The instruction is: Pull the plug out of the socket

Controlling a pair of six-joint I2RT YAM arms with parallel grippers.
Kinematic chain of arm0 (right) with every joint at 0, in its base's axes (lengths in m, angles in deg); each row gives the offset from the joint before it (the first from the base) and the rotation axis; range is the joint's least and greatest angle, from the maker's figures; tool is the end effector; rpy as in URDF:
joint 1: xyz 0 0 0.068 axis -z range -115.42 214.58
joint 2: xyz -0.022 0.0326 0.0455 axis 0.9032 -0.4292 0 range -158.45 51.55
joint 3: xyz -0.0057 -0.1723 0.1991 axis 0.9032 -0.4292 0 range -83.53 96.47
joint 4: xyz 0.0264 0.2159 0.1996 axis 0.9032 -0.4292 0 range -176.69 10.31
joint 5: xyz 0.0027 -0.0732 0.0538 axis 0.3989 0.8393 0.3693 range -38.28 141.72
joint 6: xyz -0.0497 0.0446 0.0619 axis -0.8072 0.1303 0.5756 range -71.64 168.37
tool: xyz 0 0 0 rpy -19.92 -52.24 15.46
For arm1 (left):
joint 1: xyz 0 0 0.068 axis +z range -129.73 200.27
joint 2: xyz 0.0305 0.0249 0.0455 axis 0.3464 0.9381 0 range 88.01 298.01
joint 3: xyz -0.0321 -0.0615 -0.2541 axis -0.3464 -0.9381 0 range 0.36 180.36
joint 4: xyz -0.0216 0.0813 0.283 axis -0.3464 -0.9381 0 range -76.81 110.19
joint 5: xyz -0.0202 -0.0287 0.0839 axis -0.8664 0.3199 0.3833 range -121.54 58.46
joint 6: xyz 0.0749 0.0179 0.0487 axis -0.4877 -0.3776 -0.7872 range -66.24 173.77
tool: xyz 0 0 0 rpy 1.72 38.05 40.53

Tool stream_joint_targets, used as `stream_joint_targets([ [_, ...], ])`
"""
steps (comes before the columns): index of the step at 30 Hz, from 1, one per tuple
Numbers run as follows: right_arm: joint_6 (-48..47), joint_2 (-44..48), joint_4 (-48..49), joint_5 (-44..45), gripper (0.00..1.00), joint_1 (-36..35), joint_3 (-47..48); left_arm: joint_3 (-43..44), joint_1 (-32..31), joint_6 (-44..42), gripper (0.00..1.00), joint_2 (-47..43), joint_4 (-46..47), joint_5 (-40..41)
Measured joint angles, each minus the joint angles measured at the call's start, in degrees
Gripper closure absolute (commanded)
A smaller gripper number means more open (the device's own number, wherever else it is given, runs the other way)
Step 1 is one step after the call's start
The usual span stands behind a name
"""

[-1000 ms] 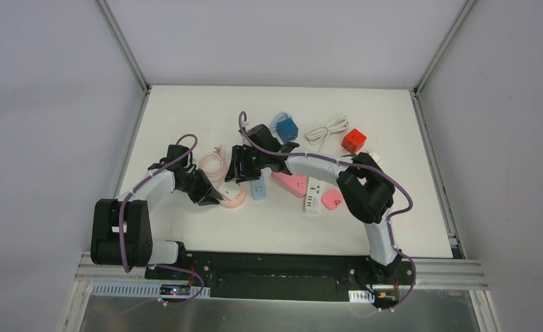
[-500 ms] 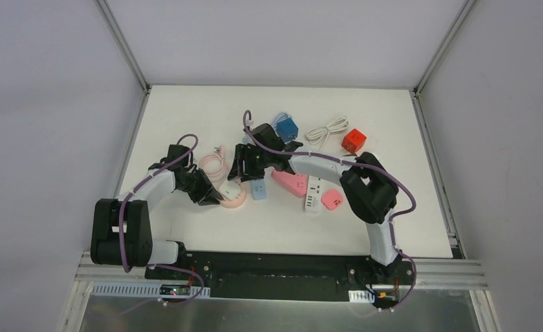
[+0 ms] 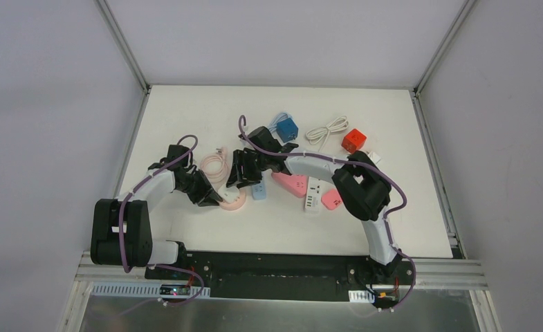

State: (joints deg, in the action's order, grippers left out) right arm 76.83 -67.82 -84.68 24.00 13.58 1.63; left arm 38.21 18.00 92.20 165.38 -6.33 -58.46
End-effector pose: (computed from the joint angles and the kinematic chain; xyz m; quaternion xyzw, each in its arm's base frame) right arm 0.3002 0.4311 0.1345 -0.2722 0.8400 0.4326 0.1819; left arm 0.2771 -0.0479 0.0950 -0.2494 0.9193 -0.2837 0.1101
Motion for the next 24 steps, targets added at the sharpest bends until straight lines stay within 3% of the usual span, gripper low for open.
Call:
stream_joint_targets([
  [5,-0.07,-0.04,1.68,-1.29,0.64,0.26,0.00,0.09,0.00,-0.07,0.78,0.00,-0.94,0.02],
  [11,0.15,0.02,4.33,-2.38,0.65,0.55,-0.72,0.26,0.02,-0.09,0.79,0.00,-1.57,0.22],
  [14,0.15,0.42,5.27,-2.38,0.61,0.55,-1.25,0.26,0.00,-0.09,0.79,0.00,-1.70,0.24],
  [19,0.57,2.47,5.60,1.03,0.44,-0.39,-2.78,0.26,-0.04,-0.09,0.81,0.00,-1.62,0.24],
  [24,0.61,3.89,4.81,4.63,0.42,-1.11,-3.30,0.26,-0.04,-0.07,0.84,0.00,-1.62,0.24],
])
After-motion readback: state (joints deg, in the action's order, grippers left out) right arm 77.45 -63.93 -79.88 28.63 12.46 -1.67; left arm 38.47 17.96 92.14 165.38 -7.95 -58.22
